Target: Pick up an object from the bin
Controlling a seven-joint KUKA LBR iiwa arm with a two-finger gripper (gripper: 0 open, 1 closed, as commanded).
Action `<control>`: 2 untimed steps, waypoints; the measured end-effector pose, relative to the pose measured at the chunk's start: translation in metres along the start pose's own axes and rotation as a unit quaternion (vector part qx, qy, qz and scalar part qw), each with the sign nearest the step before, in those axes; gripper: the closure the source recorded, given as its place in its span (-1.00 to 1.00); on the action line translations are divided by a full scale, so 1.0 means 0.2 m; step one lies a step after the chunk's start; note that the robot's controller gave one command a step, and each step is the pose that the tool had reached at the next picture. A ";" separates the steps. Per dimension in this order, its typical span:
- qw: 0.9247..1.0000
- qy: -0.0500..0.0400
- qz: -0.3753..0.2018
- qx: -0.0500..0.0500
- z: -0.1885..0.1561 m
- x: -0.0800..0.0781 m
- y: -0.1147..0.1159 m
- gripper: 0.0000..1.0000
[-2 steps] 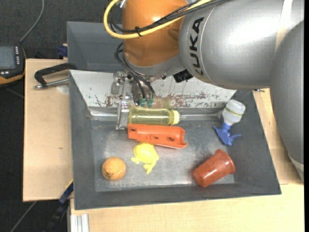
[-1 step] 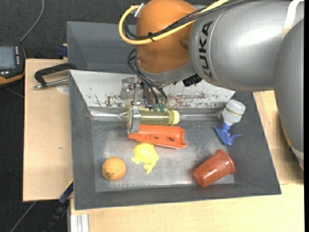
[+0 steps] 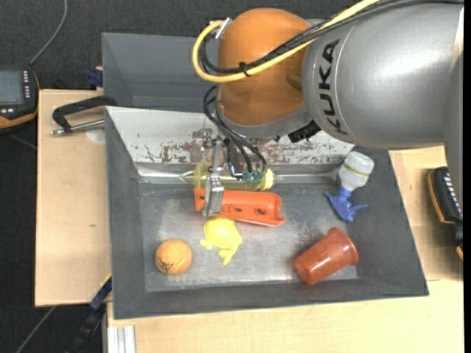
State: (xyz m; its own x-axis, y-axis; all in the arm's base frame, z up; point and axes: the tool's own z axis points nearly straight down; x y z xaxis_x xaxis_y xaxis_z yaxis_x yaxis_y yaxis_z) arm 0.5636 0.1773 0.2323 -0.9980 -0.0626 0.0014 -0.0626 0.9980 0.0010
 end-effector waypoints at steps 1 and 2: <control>1.000 -0.003 -0.021 -0.002 0.21 0.18 -0.18 -1.00; 1.000 0.003 -0.012 0.000 0.32 0.20 -0.28 -1.00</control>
Offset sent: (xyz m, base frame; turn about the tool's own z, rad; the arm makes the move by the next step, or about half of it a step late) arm 0.0001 -0.0694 -0.0370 0.0157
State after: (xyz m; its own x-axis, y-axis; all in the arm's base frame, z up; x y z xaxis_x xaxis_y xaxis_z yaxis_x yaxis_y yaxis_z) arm 0.5278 0.1192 0.1678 -0.9962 -0.0867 0.0077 -0.0867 0.9962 0.0014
